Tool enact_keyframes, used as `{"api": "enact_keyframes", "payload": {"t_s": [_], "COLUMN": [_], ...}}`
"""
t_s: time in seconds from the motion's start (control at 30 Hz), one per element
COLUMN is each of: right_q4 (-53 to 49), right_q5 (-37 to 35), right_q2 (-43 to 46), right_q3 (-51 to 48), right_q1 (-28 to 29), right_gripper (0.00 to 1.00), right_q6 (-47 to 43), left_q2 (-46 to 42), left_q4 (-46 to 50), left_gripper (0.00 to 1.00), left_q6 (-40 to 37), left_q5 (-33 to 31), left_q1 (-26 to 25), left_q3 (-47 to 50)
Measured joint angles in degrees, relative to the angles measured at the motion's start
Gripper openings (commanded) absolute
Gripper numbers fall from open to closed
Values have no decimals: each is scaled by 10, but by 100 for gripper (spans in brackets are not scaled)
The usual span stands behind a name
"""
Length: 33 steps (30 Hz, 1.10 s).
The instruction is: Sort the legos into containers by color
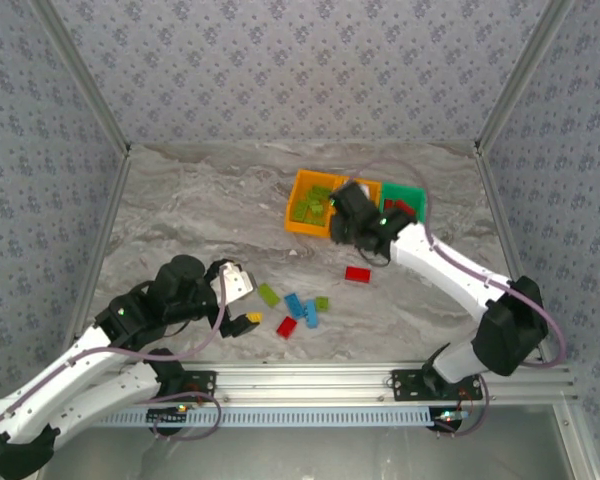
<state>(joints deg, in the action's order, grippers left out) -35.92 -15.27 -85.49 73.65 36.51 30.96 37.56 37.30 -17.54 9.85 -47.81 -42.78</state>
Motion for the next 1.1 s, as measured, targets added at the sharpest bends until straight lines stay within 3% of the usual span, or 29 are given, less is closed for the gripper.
{"api": "enact_keyframes", "payload": {"t_s": [0.17, 0.37, 0.6, 0.83, 0.97, 1.1], "right_q4": [-5, -28, -72, -103, -102, -97], "right_q5": [2, 33, 44, 46, 42, 48], "right_q2": [-140, -295, -341, -254, -100, 82], "right_q3": [143, 256, 300, 273, 194, 112], "right_q1": [-96, -156, -169, -162, -140, -77], "right_gripper": [22, 33, 55, 56, 64, 77], "right_q6": [-59, -90, -106, -109, -109, -110], "left_q2": [-2, -38, -55, -25, 9, 49], "left_q4": [-9, -16, -28, -31, -37, -37], "left_gripper": [97, 99, 99, 99, 99, 99], "left_q6": [5, 11, 11, 34, 111, 230], "left_q5": [30, 41, 43, 20, -68, -152], "left_q1": [20, 25, 35, 40, 43, 43], "left_q3": [1, 10, 11, 11, 10, 1]}}
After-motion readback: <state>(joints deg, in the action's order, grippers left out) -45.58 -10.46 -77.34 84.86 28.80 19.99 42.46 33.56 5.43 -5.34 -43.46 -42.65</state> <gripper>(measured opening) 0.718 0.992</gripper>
